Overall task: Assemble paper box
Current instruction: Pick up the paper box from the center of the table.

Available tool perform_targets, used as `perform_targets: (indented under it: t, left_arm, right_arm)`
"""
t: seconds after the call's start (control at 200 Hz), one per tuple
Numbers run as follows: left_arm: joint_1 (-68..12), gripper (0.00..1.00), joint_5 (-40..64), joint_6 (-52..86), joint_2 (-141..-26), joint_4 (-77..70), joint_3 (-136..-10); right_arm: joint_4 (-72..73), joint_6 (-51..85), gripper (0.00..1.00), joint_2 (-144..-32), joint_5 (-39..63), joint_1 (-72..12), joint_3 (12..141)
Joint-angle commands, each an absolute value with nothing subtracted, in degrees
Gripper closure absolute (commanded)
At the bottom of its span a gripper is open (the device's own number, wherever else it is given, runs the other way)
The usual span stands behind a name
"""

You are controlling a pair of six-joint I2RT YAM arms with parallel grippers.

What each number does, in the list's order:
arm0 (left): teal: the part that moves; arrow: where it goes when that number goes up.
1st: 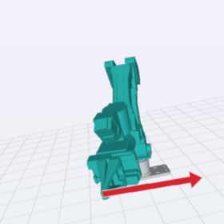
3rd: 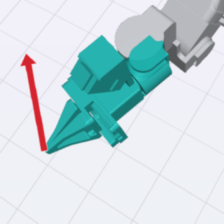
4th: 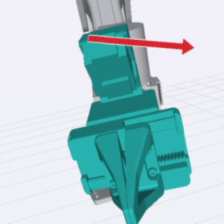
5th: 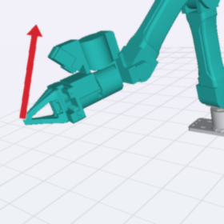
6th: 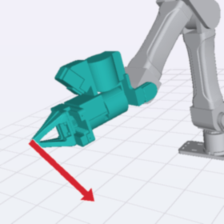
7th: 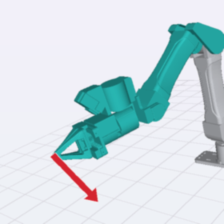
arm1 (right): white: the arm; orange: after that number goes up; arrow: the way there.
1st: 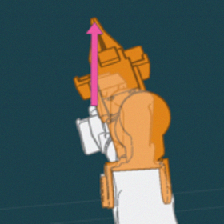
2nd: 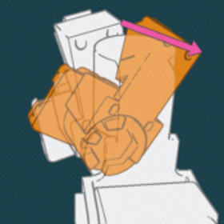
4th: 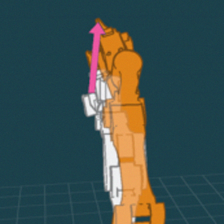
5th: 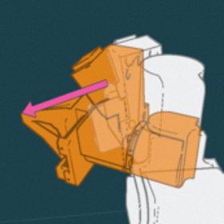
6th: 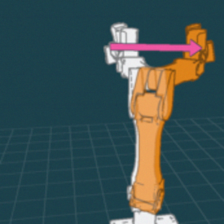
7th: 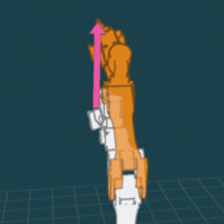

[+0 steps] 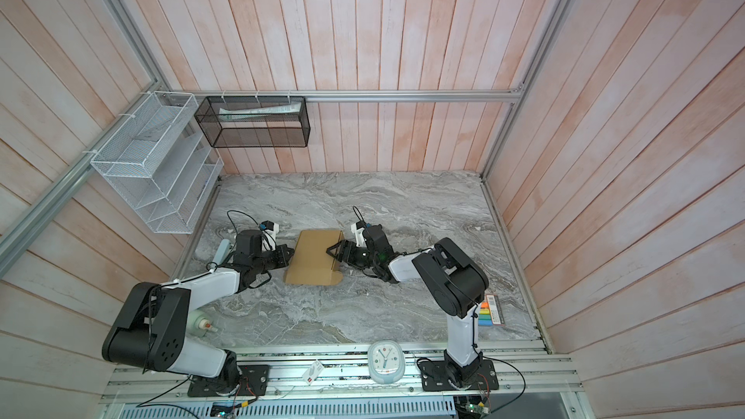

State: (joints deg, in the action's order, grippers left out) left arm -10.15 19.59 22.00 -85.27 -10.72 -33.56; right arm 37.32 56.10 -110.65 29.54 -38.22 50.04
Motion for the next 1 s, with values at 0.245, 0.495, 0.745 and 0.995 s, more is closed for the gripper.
perform_targets:
  t: [0.245, 0.495, 0.745, 0.995]
  left_arm:
    - [-10.19, 1.0, 23.11, 23.41, -85.44, -10.17, -32.07]
    - [-10.67, 1.0, 23.64, 24.14, -83.92, -10.06, -32.29]
    - [-11.28, 0.99, 23.55, 25.34, -83.36, -10.68, -32.0]
    - [-12.21, 0.97, 23.16, 26.03, -82.83, -10.84, -32.45]
  right_arm:
    - [39.92, 57.92, 0.21, -113.02, 31.13, -38.92, 54.1]
    - [39.79, 58.53, 0.24, -114.38, 31.33, -39.46, 55.8]
    - [39.48, 58.75, 0.28, -115.05, 31.41, -39.63, 56.91]
    - [38.26, 58.32, 0.34, -114.53, 30.47, -39.64, 56.87]
